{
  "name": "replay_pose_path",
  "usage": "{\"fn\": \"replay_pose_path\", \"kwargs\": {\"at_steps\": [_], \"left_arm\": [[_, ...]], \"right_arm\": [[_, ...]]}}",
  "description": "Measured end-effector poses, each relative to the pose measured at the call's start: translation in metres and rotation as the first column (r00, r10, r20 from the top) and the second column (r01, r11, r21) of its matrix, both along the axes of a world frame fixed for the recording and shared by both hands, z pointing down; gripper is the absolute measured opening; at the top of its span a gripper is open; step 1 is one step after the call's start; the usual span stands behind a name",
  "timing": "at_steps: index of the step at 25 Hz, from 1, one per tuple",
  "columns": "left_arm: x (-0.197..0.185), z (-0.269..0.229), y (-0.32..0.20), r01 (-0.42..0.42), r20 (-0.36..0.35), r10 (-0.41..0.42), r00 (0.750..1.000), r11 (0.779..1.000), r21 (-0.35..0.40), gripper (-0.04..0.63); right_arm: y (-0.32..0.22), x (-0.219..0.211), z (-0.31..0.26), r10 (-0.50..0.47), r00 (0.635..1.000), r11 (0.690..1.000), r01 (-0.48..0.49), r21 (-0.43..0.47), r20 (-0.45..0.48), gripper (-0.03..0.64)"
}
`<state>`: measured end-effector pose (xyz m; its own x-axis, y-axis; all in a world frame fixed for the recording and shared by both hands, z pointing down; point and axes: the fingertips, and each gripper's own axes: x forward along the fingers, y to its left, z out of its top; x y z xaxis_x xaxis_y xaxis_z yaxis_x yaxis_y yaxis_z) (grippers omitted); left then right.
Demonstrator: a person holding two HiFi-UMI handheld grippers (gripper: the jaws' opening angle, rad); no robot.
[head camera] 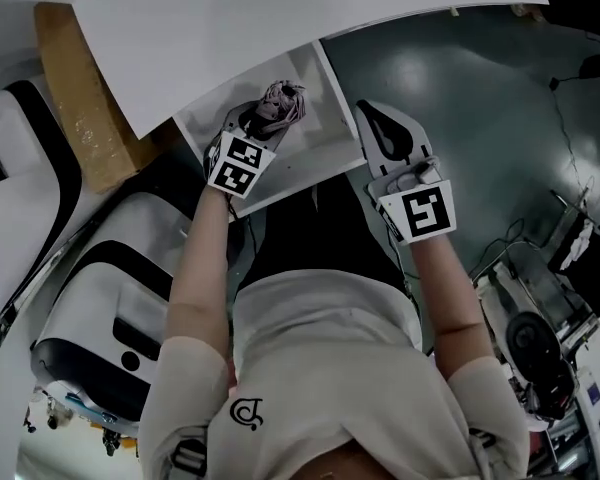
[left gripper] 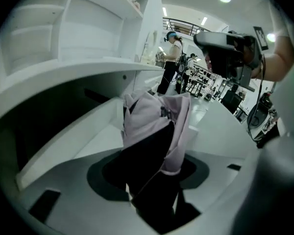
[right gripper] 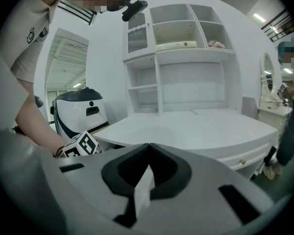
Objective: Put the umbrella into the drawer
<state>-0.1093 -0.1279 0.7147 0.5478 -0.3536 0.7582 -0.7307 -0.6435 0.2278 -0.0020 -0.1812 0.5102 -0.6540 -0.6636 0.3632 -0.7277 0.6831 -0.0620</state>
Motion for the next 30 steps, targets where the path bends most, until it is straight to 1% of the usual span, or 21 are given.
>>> {"fn": "replay_pose_path", "kwargs": {"at_steps": [3, 6, 11, 14, 16, 19, 22, 24, 25, 27, 28, 30], "left_arm": [[0.007, 0.021, -0.001, -0.021, 0.010, 0.021, 1.000, 0.999, -0.050, 0.244], [0.019, 0.040, 0.003, -0.067, 0.028, 0.070, 0.997, 0.992, -0.104, 0.245], [0.028, 0.067, 0.013, -0.132, 0.071, 0.146, 0.987, 0.976, -0.173, 0.247], [0.031, 0.080, 0.022, -0.162, 0.099, 0.188, 0.977, 0.961, -0.222, 0.250], [0.034, 0.085, 0.026, -0.176, 0.103, 0.206, 0.973, 0.954, -0.242, 0.253], [0.039, 0.085, 0.029, -0.187, 0.083, 0.214, 0.973, 0.950, -0.251, 0.268], [0.039, 0.077, 0.027, -0.180, 0.080, 0.204, 0.976, 0.955, -0.237, 0.323], [0.038, 0.063, 0.019, -0.153, 0.068, 0.169, 0.983, 0.967, -0.202, 0.334], [0.038, 0.053, 0.013, -0.125, 0.050, 0.135, 0.990, 0.977, -0.173, 0.349], [0.037, 0.025, -0.003, -0.046, -0.003, 0.045, 0.999, 0.993, -0.104, 0.351], [0.036, 0.011, -0.011, -0.009, -0.022, 0.008, 1.000, 0.997, -0.072, 0.351], [0.035, -0.017, -0.021, 0.030, -0.035, -0.030, 0.999, 0.999, -0.012, 0.335]], "right_arm": [[0.000, 0.009, 0.013, 0.023, 1.000, 1.000, -0.023, -0.019, -0.004, 0.006], [-0.001, 0.022, 0.024, 0.054, 0.998, 0.998, -0.054, -0.037, -0.015, 0.006], [-0.005, 0.039, 0.036, 0.103, 0.994, 0.993, -0.104, -0.052, -0.025, 0.006], [-0.006, 0.050, 0.042, 0.135, 0.990, 0.989, -0.138, -0.057, -0.045, 0.006], [-0.005, 0.056, 0.047, 0.161, 0.986, 0.984, -0.163, -0.076, -0.041, 0.006], [-0.005, 0.060, 0.049, 0.170, 0.985, 0.980, -0.172, -0.096, -0.033, 0.006], [-0.005, 0.059, 0.046, 0.160, 0.987, 0.982, -0.163, -0.100, -0.031, 0.006], [-0.006, 0.057, 0.041, 0.153, 0.988, 0.983, -0.156, -0.095, -0.031, 0.006], [-0.007, 0.056, 0.038, 0.151, 0.988, 0.984, -0.153, -0.091, -0.029, 0.006], [-0.009, 0.053, 0.030, 0.144, 0.989, 0.986, -0.145, -0.077, -0.023, 0.006], [-0.010, 0.052, 0.025, 0.140, 0.990, 0.988, -0.141, -0.068, -0.019, 0.006], [-0.013, 0.049, 0.012, 0.126, 0.992, 0.991, -0.126, -0.053, -0.008, 0.006]]}}
